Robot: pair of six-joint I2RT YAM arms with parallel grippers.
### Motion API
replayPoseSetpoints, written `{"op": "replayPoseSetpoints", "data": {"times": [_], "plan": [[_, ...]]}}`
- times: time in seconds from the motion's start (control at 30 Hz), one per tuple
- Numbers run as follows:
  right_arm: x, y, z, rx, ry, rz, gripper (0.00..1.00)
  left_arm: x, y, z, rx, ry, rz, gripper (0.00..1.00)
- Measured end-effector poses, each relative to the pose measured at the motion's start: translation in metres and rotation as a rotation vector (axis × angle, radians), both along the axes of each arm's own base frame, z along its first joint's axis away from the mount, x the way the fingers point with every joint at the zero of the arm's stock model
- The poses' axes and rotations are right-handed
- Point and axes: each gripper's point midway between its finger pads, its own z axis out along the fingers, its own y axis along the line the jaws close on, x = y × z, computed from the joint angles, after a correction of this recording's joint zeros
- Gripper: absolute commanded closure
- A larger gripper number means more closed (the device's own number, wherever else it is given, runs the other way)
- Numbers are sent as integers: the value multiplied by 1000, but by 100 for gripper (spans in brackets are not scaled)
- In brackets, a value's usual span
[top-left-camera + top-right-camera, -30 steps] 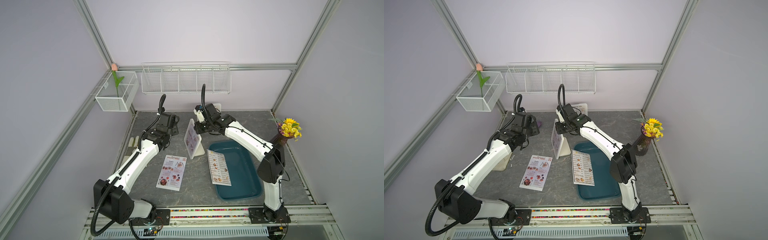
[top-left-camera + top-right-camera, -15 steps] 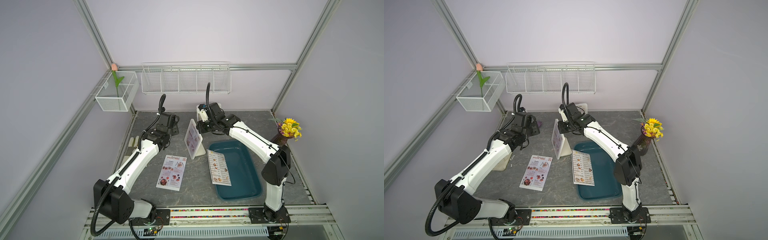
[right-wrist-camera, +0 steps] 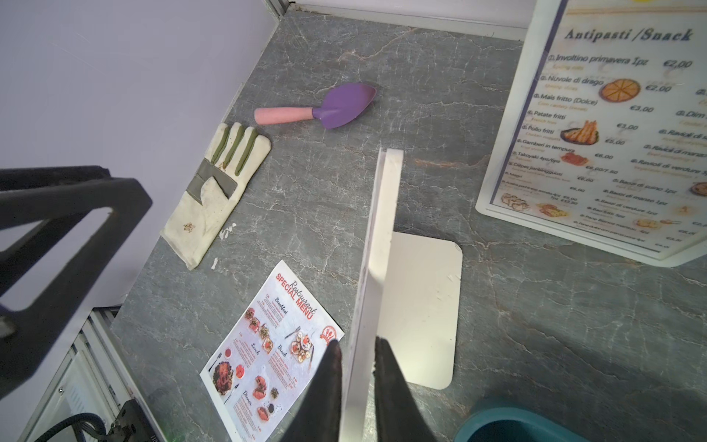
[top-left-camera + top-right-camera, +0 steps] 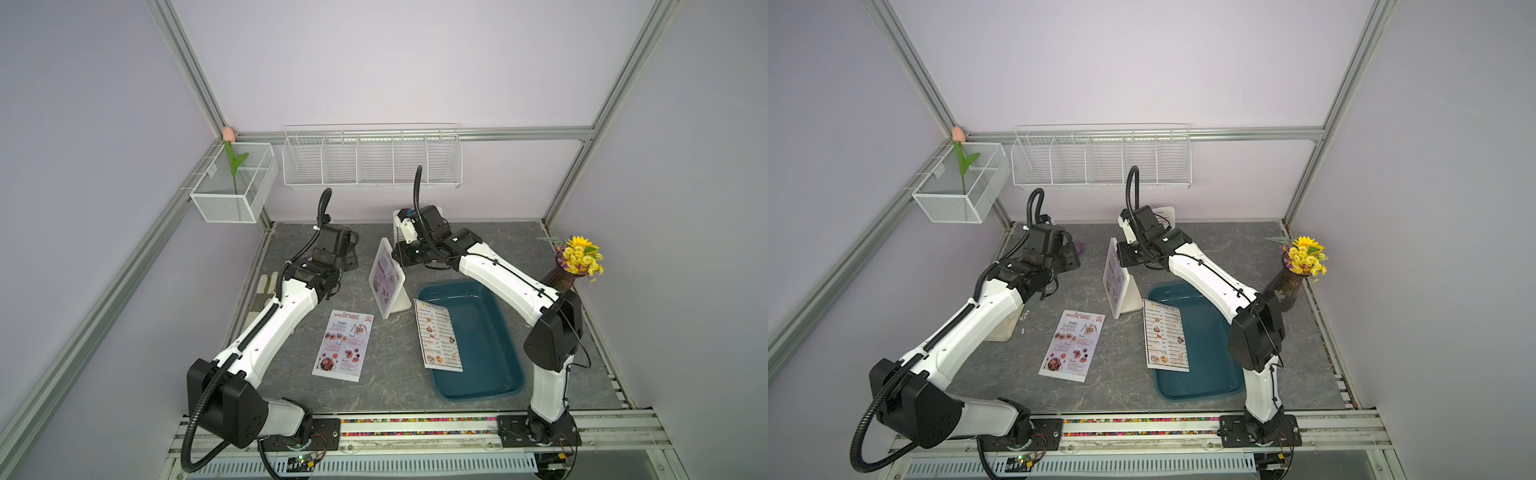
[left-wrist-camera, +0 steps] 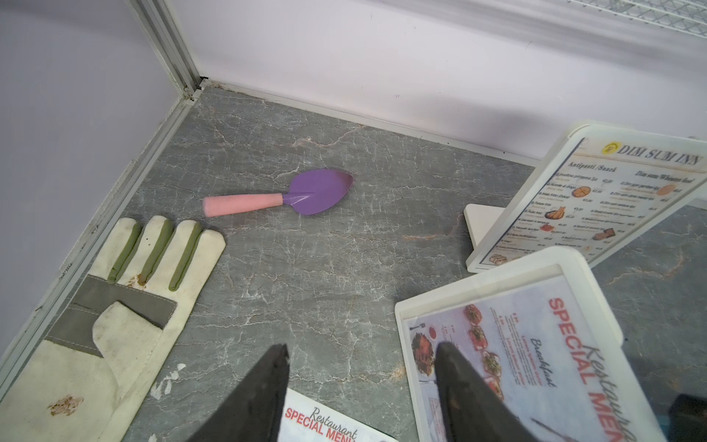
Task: Replace the menus in the menu holders
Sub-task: Take out the menu from the menu holder.
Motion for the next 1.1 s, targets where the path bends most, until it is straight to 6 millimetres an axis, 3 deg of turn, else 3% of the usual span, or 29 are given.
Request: {"op": "replayPoseSetpoints", "data": {"times": [0.5, 1.1], "plan": [[3, 7, -11, -2, 22, 11, 84, 0, 0, 0, 2, 0, -4, 37], [3, 10, -2, 18, 15, 17, 92, 0, 0, 3, 3, -10, -8, 37]]}}
